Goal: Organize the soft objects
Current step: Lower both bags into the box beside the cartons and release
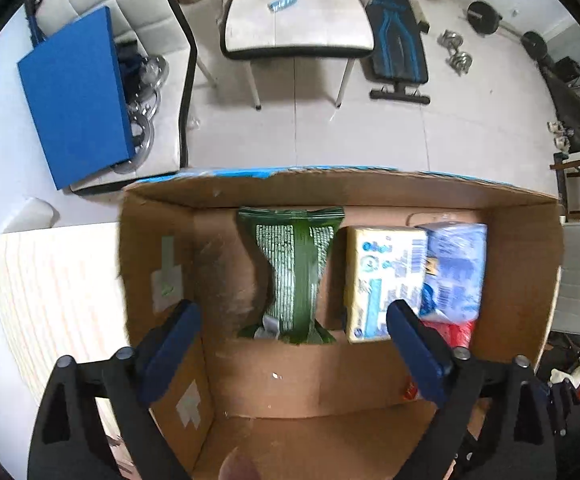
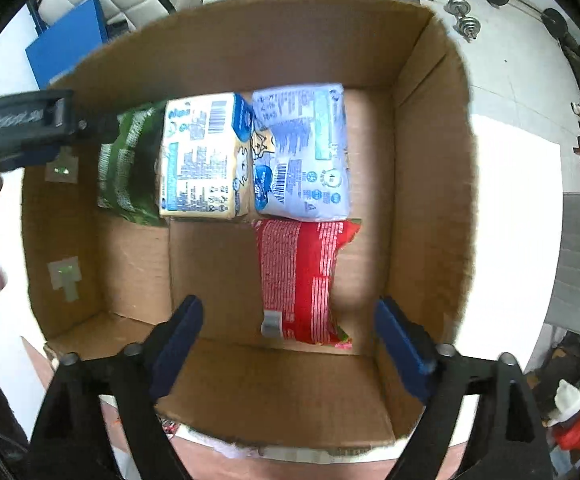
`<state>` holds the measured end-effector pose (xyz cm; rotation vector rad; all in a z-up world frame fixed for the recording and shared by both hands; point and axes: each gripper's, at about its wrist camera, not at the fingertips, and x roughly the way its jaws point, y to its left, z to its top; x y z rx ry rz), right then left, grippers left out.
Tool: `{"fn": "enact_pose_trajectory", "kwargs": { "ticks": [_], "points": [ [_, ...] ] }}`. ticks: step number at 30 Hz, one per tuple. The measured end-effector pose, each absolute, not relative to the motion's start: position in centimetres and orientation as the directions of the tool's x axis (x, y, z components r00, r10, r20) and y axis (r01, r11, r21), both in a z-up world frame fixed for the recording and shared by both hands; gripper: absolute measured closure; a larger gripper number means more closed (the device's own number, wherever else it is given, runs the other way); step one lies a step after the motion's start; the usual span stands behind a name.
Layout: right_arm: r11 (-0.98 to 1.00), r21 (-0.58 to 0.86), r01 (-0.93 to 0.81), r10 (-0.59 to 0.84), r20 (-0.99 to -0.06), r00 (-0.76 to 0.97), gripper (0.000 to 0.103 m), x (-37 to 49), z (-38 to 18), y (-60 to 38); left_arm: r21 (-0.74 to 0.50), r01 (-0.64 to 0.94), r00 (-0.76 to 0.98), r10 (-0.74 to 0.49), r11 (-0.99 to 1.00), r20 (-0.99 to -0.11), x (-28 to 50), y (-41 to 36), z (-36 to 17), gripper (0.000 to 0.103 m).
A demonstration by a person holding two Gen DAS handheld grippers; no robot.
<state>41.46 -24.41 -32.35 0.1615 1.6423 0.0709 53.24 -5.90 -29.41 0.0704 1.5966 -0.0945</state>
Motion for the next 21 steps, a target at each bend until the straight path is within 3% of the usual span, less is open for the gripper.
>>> {"fn": "enact_pose_trajectory", "kwargs": {
  "ticks": [2, 8, 21],
  "points": [
    [0.988, 0.141, 0.065, 0.144, -0.988, -0.052, 0.0, 41.0, -31.5, -24.2, -0.027, 0.102, 0.0, -0.027, 0.994, -1.0, 52.0, -5.6, -28.0, 0.006],
    [0.989, 0.139, 0.056, 0.138, -0.99, 0.005, 0.0, 39.7, -28.8, -24.4, -0.028, 0.117, 0.061, -0.036, 0.993, -0.997, 47.3, -5.4, -24.8, 0.001],
    [0.986, 0.168, -0.001, 0.164, -0.967, 0.194, 0.0, 33.7, -19.6, -23.8, -0.03, 0.053, 0.226, -0.042, 0.998, -0.973, 37.8, -3.3, -17.2, 0.001]
  ]
}}
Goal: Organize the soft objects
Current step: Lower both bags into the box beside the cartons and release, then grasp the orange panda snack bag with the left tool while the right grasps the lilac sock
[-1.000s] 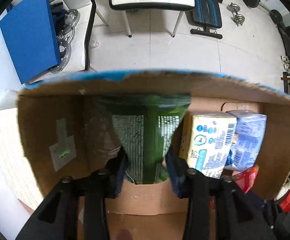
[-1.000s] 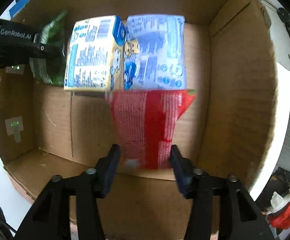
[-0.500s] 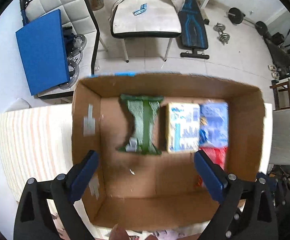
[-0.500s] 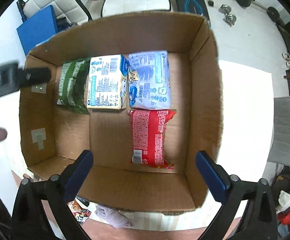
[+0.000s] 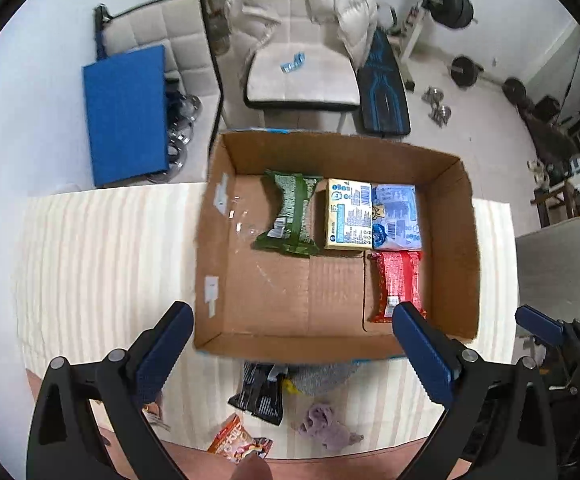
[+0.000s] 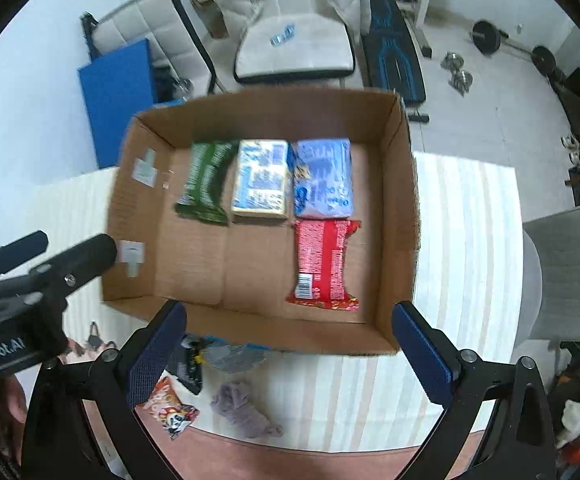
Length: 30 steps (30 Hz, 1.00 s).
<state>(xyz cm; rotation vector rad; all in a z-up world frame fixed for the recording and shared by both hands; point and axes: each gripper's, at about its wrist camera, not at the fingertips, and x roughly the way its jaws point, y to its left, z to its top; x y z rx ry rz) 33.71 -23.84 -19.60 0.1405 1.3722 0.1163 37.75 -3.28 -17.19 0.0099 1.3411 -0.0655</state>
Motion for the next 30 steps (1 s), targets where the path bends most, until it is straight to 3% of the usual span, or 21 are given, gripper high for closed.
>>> {"fn": "enact_pose_trajectory", "kwargs": {
  "ticks": [5, 10, 12, 13, 17, 27, 30],
  "points": [
    [0.978, 0.19, -0.081, 0.205, -0.946, 0.251, 0.0, 28.4, -18.5, -22.8, -0.016, -0.051, 0.263, -0.002, 0.999, -0.965, 31.5, 0.7, -17.0, 0.001],
    [0.97, 0.184, -0.158, 0.208, -0.966, 0.154, 0.0, 22.7, -23.5, -20.6, -0.03, -0.2, 0.106, -0.009, 0.979, -0.994, 24.2, 5.6, -23.9, 0.003],
    [0.967, 0.176, -0.182, 0.196, -0.976, 0.094, 0.0, 21.1, -26.7, -19.4, -0.07, -0.27, -0.006, -0.075, 0.96, -0.997, 21.5, 7.0, -28.3, 0.017],
    [0.965, 0.185, -0.187, 0.199, -0.978, 0.063, 0.001, 20.5, -28.1, -19.0, -0.081, -0.291, -0.053, -0.1, 0.953, -0.994, 20.6, 7.2, -30.2, 0.029],
    [0.963, 0.177, -0.204, 0.178, -0.984, -0.011, 0.031, 18.9, -33.0, -17.3, -0.111, -0.346, -0.171, -0.179, 0.932, -0.969, 18.9, 7.1, -36.8, 0.032],
    [0.951, 0.175, -0.254, 0.157, -0.983, -0.091, 0.031, 18.1, -37.3, -15.3, -0.091, -0.439, -0.22, -0.205, 0.894, -0.954, 18.1, 8.0, -43.3, 0.032],
    [0.949, 0.179, -0.261, 0.152, -0.981, -0.121, 0.031, 18.3, -38.4, -14.7, -0.099, -0.437, -0.216, -0.211, 0.894, -0.953, 17.8, 8.3, -43.8, 0.045]
  ]
}}
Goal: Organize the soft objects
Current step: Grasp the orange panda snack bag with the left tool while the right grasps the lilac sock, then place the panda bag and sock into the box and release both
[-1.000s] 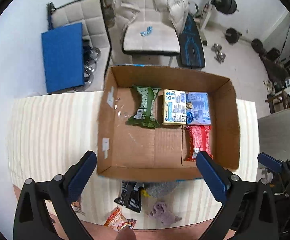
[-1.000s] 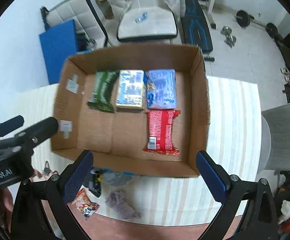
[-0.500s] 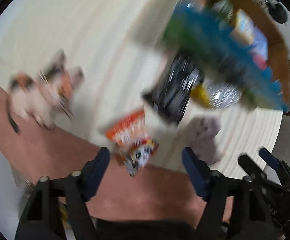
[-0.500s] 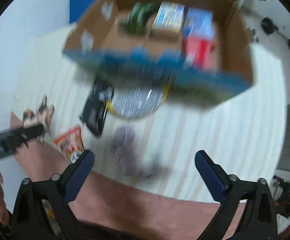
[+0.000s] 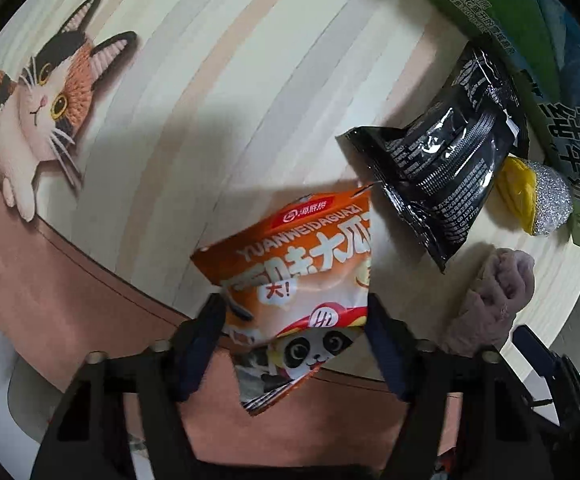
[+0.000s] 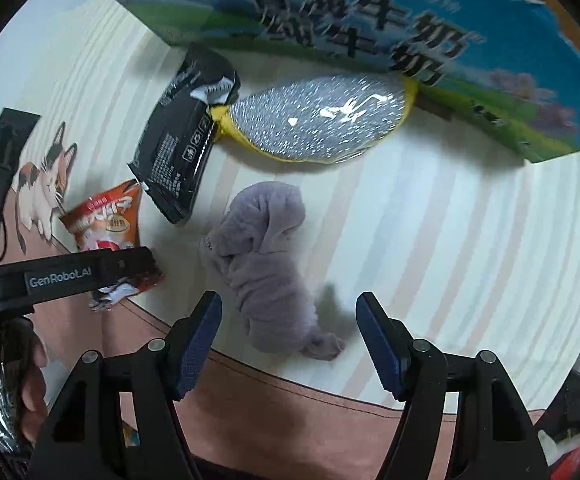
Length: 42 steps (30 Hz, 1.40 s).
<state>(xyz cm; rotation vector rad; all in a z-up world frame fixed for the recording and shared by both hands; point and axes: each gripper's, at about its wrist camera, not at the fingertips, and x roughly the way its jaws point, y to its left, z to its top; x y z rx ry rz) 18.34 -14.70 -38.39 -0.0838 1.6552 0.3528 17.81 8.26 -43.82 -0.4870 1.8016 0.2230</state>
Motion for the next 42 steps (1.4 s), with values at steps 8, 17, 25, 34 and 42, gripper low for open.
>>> {"fn": "enact_pose_trajectory", "kwargs": {
  "ticks": [8, 17, 25, 34, 42],
  "points": [
    [0.949, 0.187, -0.252, 0.149, -0.975, -0.165, 0.043, 18.6, -40.8, -13.1, -0.064, -0.365, -0.192, -0.142, 0.929, -0.971, 17.9, 7.4, -43.2, 0.05],
    [0.956, 0.231, -0.179, 0.205, -0.967, -0.152, 0.061, 16.8, -38.8, -15.5, -0.047, -0.274, -0.116, -0.081, 0.961, -0.99, 16.8, 5.4, -38.8, 0.05],
    [0.925, 0.364, -0.105, 0.363, -0.931, -0.032, 0.061, 16.8, -29.2, -19.7, -0.188, -0.167, 0.05, -0.182, 0.968, -0.982, 17.1, 0.8, -29.2, 0.05],
    [0.905, 0.422, -0.054, 0.425, -0.894, 0.142, 0.061, 22.8, -19.9, -22.6, -0.244, -0.014, 0.172, -0.238, 0.97, -0.956, 29.3, -0.6, -21.2, 0.05],
    [0.902, 0.425, 0.069, 0.411, -0.897, 0.161, 0.061, 32.0, -21.6, -23.5, -0.239, 0.002, 0.106, -0.238, 0.971, -0.966, 39.4, -0.8, -24.6, 0.05]
  ]
}}
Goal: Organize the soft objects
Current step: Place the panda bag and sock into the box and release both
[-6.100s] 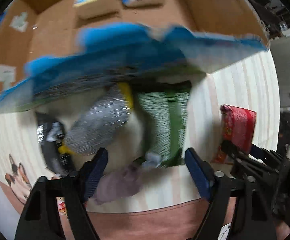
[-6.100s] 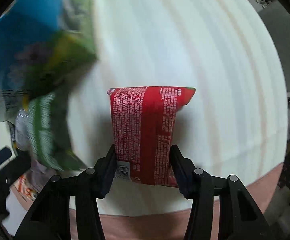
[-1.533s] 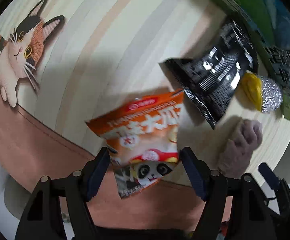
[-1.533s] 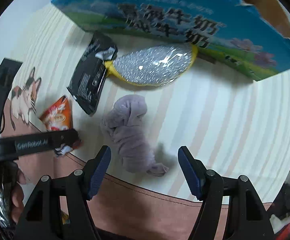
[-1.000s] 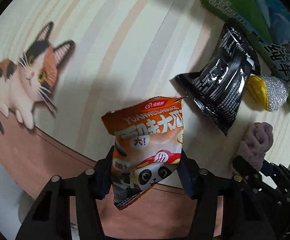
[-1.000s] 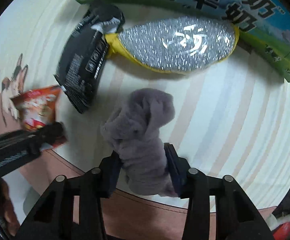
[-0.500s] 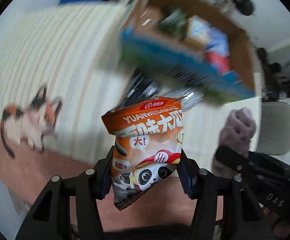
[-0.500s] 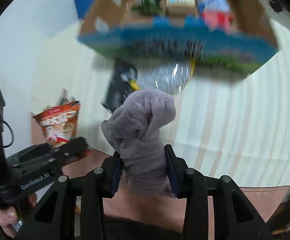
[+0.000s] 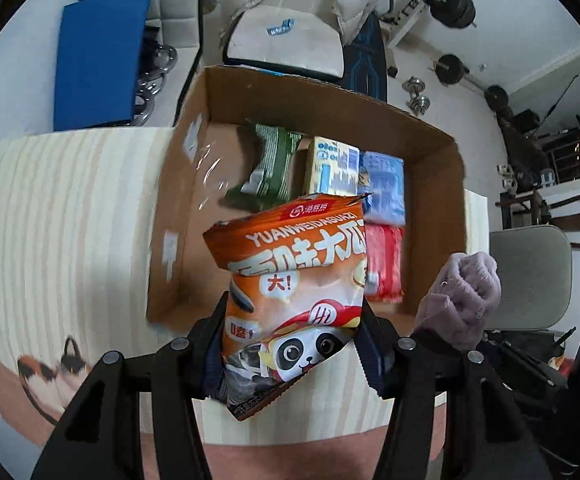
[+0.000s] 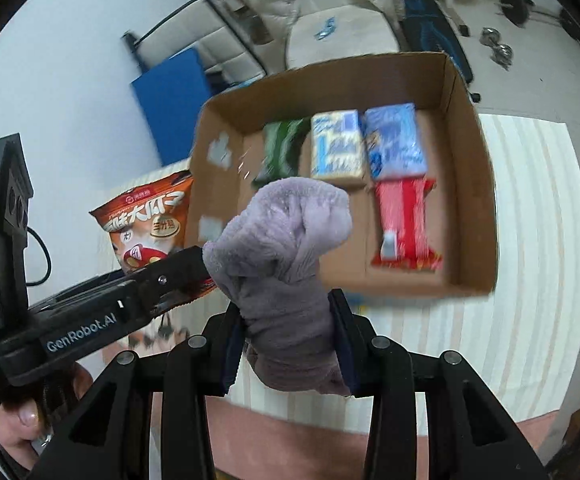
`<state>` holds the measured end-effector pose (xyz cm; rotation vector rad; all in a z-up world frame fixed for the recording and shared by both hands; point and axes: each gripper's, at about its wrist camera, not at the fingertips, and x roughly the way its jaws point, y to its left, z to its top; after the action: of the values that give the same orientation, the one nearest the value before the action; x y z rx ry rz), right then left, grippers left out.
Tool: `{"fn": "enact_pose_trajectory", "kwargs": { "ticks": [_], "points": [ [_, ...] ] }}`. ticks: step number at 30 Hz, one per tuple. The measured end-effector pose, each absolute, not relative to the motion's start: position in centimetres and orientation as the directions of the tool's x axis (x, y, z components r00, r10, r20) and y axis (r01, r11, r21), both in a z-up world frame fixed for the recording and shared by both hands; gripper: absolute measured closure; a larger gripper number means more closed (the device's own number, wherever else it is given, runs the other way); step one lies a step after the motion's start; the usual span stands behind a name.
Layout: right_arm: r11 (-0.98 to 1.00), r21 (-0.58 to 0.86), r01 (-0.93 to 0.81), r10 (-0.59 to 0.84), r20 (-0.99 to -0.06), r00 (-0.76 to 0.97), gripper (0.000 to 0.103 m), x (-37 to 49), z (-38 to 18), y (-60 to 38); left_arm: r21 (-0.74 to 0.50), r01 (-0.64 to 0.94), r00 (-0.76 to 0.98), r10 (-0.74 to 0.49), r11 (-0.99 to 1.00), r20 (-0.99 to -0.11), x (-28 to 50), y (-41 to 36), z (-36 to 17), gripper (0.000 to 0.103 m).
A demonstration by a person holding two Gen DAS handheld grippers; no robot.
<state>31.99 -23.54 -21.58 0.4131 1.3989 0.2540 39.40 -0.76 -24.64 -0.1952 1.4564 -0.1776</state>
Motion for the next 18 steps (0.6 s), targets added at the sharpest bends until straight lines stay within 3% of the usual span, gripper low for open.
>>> {"fn": "enact_pose_trajectory", "kwargs": {
  "ticks": [9, 18],
  "points": [
    [0.919, 0.365, 0.147, 0.355, -0.931, 0.091, 0.061, 37.3, -29.0, -23.4, -0.273, -0.016, -0.1, -0.273, 0.962, -0.957, 44.5, -2.7, -32.3, 0.05],
    [0.94, 0.313, 0.136, 0.312, -0.95, 0.03, 0.061, 38.2, -33.4, -22.4, -0.284, -0.031, -0.247, -0.282, 0.958, -0.927, 44.6, -3.2, -37.6, 0.05]
  ]
}}
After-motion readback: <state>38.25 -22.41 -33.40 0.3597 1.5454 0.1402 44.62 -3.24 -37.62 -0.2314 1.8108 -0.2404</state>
